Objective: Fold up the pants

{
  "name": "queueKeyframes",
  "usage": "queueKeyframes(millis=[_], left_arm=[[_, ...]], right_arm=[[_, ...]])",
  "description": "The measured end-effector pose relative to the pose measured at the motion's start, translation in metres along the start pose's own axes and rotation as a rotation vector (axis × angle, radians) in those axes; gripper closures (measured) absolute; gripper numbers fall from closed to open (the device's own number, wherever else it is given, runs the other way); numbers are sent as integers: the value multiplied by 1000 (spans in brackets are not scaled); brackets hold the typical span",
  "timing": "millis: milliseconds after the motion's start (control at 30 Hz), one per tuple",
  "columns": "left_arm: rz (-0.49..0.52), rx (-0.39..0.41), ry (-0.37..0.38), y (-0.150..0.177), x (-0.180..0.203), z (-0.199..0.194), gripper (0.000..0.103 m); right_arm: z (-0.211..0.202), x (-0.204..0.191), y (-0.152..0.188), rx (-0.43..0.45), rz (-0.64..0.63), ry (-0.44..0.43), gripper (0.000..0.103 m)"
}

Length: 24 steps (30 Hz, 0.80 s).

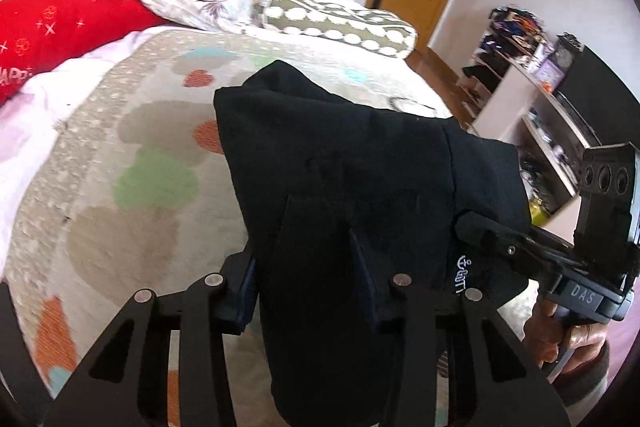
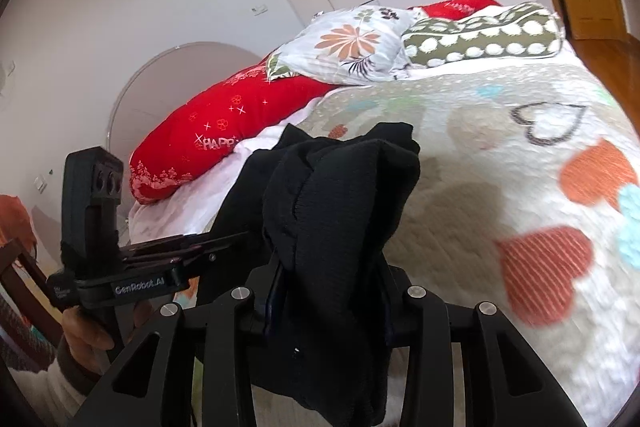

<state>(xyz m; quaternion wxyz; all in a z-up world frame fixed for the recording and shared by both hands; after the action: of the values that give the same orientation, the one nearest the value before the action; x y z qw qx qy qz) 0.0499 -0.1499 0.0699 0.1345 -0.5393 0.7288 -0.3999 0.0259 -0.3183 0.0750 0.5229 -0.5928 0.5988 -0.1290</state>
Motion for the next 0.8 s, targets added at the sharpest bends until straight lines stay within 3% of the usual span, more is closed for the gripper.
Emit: queueKeyframes(millis=[167,267,300,367,433,633,733,800], left_arm=[[-45,-41,-39,0,-34,26,64],[-76,-89,-74,8,-55,51,63],[-87,-110,-86,12,-61,61,61],[-114,-113,-79,16,-67,67,44],[-113,-99,-104,15,-70,63,36],[-86,-24,-164,9,-65,32,36],[-57,3,-155,14,-50,25,36],[-38,-11,-153,22,-42,28,36]], right_arm=[[47,8,1,-54,33,-10,66],[74,26,10,-91,61,42,62],[86,36,15,-119,57,100,59],[95,49,21,-164,36,179,52],[90,50,20,-153,-2,196,51],[56,36,-14,-39,-119,265,50],[63,24,-26,-39,-163,212,54],[79,17,-25,-67,-186,194,65]])
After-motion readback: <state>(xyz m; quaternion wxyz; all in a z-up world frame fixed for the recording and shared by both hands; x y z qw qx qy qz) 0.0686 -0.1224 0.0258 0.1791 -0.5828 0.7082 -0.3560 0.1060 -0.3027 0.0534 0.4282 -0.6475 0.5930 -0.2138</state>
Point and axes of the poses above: each gripper's, at about its wrist camera, not at the fingertips, and z roughly the way its jaws point, x to its right, y to its underside, the point moved 6 cm from there along z, roughly the way its jaws point, and after that the axes turned 9 degrees about x, right-handed, at the moved point
